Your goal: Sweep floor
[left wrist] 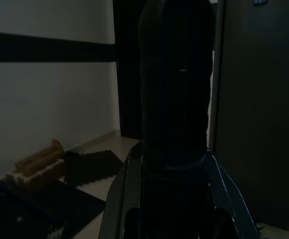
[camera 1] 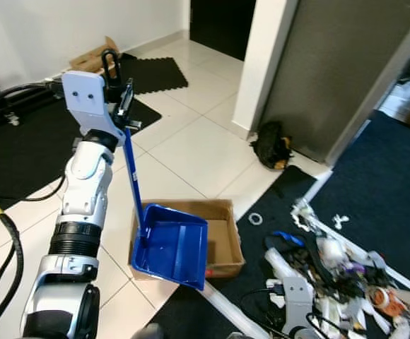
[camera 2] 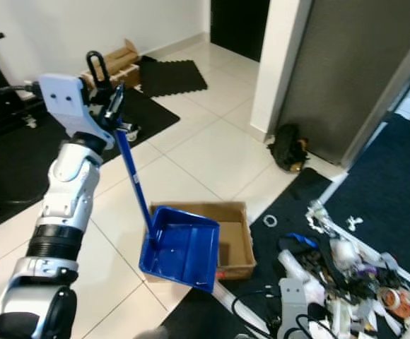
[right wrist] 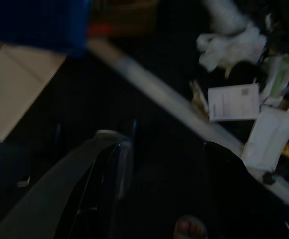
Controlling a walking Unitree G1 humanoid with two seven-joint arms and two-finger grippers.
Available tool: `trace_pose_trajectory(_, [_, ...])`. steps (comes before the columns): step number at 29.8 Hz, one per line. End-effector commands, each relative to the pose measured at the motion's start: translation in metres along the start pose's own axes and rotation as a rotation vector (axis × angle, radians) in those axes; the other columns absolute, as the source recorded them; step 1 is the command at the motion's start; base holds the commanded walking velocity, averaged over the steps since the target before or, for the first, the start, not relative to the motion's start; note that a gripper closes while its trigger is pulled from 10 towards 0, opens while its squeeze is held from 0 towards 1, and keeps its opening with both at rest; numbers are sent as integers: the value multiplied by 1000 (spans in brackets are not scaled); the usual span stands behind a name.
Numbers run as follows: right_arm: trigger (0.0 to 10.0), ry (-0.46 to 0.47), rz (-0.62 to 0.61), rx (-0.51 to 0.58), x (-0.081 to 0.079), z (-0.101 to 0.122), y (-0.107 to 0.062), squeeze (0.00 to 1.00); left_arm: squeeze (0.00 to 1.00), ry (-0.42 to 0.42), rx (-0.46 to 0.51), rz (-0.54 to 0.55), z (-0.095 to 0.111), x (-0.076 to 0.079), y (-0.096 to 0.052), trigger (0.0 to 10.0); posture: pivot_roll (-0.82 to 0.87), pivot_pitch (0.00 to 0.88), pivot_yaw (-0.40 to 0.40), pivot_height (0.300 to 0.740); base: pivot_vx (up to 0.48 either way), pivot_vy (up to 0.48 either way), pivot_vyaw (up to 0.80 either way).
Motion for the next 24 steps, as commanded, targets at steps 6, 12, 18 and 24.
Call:
trace_pose_trajectory(6, [10000,9,-15,-15,5,-4,-2,0,0,-1,31,-16,8,7,2,10000,97,61,-2,740,-336,0,0])
trace_pose_trajectory(12, [10000,14,-20,-12,6,-3,-2,0,0,-20,36,-40,9,15,2,10000,91,56,2,740,-137,0,0])
trace_pose_trajectory(18, [10000,21,-22,-15,5,-5,-2,0,0,-33,35,-54,9,21,2,10000,92,57,7,740,-320,0,0])
trace_pose_trajectory(24, [10000,19,-22,-22,4,-7,-2,0,0,-36,31,-59,8,23,1,10000,93,60,8,740,-480,0,-84])
Point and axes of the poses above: a point about 5 cm out from each wrist's last joint towards the gripper, its own y axis pointing out of the wrist towards the gripper, its own z axis along the axis of the wrist's last joint, x = y × z, the point moved 1 cm from there along y, pointing out of the wrist towards the gripper, and after that the axes turned 9 degrees about y, right-handed, at the moved point
